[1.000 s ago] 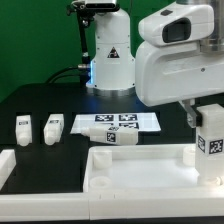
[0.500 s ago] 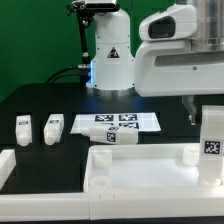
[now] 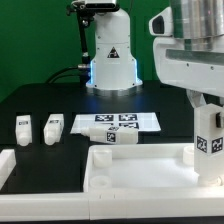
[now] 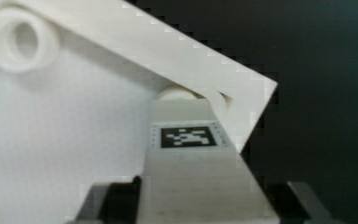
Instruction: Assemble desk
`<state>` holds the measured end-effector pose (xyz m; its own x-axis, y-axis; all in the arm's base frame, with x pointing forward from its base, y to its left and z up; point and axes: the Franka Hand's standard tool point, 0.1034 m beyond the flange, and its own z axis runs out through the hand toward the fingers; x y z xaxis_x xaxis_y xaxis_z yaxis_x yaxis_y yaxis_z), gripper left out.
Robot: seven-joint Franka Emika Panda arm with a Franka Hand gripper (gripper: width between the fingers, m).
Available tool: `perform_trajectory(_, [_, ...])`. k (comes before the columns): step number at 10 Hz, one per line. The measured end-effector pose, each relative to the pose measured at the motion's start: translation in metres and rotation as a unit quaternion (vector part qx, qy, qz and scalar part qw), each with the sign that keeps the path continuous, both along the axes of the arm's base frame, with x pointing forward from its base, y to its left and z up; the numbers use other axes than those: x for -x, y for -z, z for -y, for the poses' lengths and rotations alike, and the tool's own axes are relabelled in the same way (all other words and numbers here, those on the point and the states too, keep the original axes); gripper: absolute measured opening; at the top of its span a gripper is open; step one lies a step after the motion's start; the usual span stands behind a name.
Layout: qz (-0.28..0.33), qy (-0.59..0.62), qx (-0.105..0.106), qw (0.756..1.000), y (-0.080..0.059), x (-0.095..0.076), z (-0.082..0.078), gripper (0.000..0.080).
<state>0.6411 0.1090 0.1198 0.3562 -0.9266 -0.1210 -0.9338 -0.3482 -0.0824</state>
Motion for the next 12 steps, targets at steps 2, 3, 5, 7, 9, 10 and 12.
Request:
perform_trajectory(2, [-0.006, 0.001, -0.001, 1.0, 0.0, -0.001, -0.003, 0.0285])
perform_trajectory(3, [-0.003, -0.023, -0.001, 1.0, 0.0, 0.0, -0.003, 0.0369])
perform_trajectory(5, [0.018, -0.172, 0.015, 0.985, -0.001, 0.0, -0.007, 0.053])
perform_trajectory(7, [0.037, -0.283, 0.028, 0.958, -0.007, 0.004, -0.013, 0.0624])
perform_trajectory(9, [0.044, -0.356, 0.03, 0.933, -0.005, 0.005, -0.012, 0.0648])
perform_trajectory(10, [0.048, -0.388, 0.033, 0.92, -0.005, 0.004, -0.011, 0.0648])
perform_trajectory(12, [0.063, -0.537, 0.045, 0.84, -0.006, 0.002, -0.002, 0.0649])
